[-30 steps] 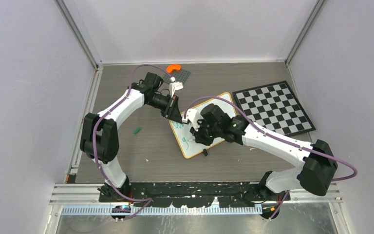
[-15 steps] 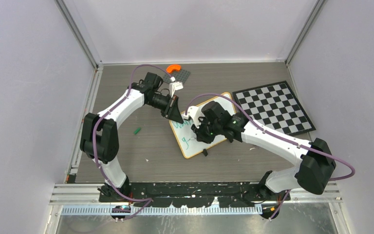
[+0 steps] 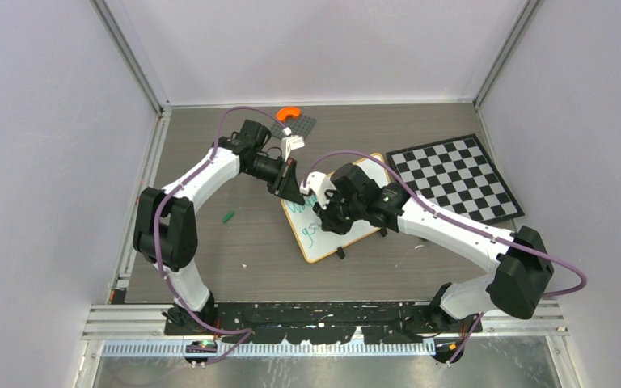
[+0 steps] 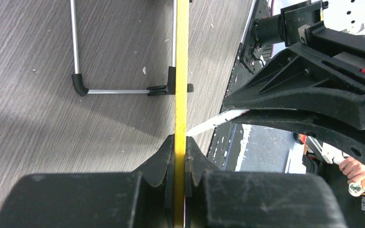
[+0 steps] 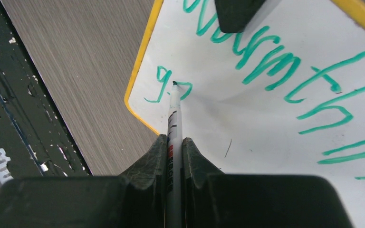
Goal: Write a sentence on the whiteboard
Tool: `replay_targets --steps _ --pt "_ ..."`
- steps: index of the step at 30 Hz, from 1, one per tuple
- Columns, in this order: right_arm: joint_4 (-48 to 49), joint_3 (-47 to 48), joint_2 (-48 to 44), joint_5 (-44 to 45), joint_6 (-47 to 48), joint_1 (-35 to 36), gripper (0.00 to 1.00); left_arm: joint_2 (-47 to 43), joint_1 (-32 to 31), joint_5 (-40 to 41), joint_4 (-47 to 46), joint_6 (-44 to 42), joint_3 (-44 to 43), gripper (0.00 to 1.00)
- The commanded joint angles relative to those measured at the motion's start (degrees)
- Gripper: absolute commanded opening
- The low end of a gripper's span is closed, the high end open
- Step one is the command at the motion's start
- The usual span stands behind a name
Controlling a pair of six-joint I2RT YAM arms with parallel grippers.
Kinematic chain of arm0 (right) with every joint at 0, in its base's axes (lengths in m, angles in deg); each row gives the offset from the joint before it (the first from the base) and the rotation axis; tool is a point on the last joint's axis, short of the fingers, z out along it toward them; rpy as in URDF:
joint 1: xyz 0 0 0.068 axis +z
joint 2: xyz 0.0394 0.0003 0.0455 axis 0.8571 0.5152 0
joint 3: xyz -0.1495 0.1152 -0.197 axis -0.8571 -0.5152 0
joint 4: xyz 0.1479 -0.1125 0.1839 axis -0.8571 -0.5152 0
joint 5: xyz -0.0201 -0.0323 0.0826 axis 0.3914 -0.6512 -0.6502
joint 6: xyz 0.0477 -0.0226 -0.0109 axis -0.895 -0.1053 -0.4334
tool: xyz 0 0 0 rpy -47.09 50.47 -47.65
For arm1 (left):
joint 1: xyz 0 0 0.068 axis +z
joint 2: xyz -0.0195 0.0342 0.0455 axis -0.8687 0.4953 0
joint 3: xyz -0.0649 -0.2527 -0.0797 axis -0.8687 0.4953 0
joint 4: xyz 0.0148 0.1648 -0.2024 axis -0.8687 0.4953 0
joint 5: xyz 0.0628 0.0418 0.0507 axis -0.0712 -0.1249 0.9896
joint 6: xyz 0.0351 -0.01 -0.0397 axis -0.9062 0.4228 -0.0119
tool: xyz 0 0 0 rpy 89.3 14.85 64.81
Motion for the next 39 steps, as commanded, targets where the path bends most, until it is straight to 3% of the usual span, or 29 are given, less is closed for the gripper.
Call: replay_targets --steps 1,20,39 --pt "1.13 -1.47 -0.31 0.57 0.19 0.58 0.0 -0.92 -0.06 1.13 0.28 -0.6 -1.32 0.0" --pt "-2.41 -0.51 -4.6 0.62 1.12 0.43 0.0 -1.36 -0.05 1.04 0.3 -0.57 -1.07 0.0" --pt "0.62 -0.12 -3.24 2.34 -0.5 -1.31 0.0 -1.11 -0.06 0.98 0.15 -0.59 -1.0 0.0"
